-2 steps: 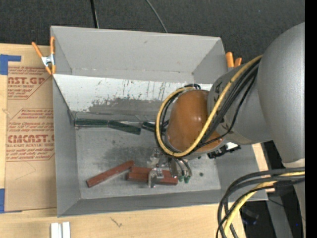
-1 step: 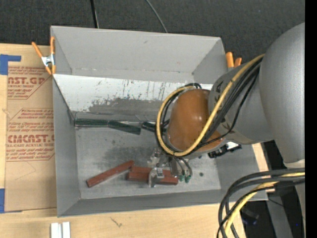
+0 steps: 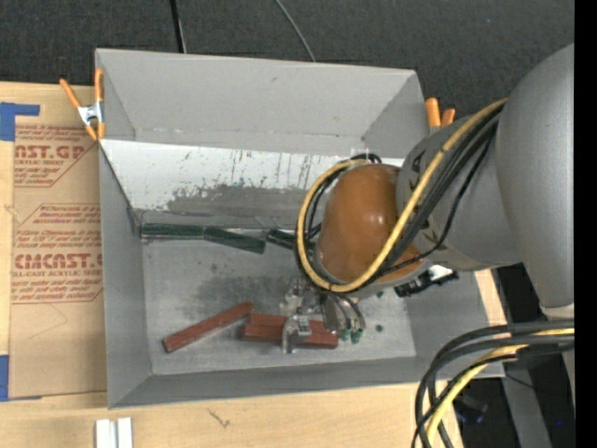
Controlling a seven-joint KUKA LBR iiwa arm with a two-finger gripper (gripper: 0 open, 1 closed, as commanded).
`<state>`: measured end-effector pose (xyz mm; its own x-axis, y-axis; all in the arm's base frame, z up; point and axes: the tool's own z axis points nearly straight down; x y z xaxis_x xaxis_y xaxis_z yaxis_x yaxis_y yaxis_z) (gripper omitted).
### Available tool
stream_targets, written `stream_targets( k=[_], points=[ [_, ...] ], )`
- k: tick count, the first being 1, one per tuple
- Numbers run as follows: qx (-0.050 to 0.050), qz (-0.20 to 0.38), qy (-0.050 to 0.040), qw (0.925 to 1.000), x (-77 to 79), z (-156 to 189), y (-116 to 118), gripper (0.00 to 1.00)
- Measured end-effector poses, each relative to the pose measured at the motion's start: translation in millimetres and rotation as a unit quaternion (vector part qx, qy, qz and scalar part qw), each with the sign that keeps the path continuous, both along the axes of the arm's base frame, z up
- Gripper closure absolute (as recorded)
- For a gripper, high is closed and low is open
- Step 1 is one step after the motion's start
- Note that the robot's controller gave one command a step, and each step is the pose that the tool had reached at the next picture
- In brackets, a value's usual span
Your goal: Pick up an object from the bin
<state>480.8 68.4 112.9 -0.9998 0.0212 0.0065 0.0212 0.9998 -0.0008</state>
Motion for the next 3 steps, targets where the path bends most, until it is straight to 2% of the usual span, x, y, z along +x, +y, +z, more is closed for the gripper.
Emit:
stream_targets(
  k=[3],
  points=[
    [0.001,0.000,-0.0022,1.0000,0.5,49,0,1.00]
  ],
)
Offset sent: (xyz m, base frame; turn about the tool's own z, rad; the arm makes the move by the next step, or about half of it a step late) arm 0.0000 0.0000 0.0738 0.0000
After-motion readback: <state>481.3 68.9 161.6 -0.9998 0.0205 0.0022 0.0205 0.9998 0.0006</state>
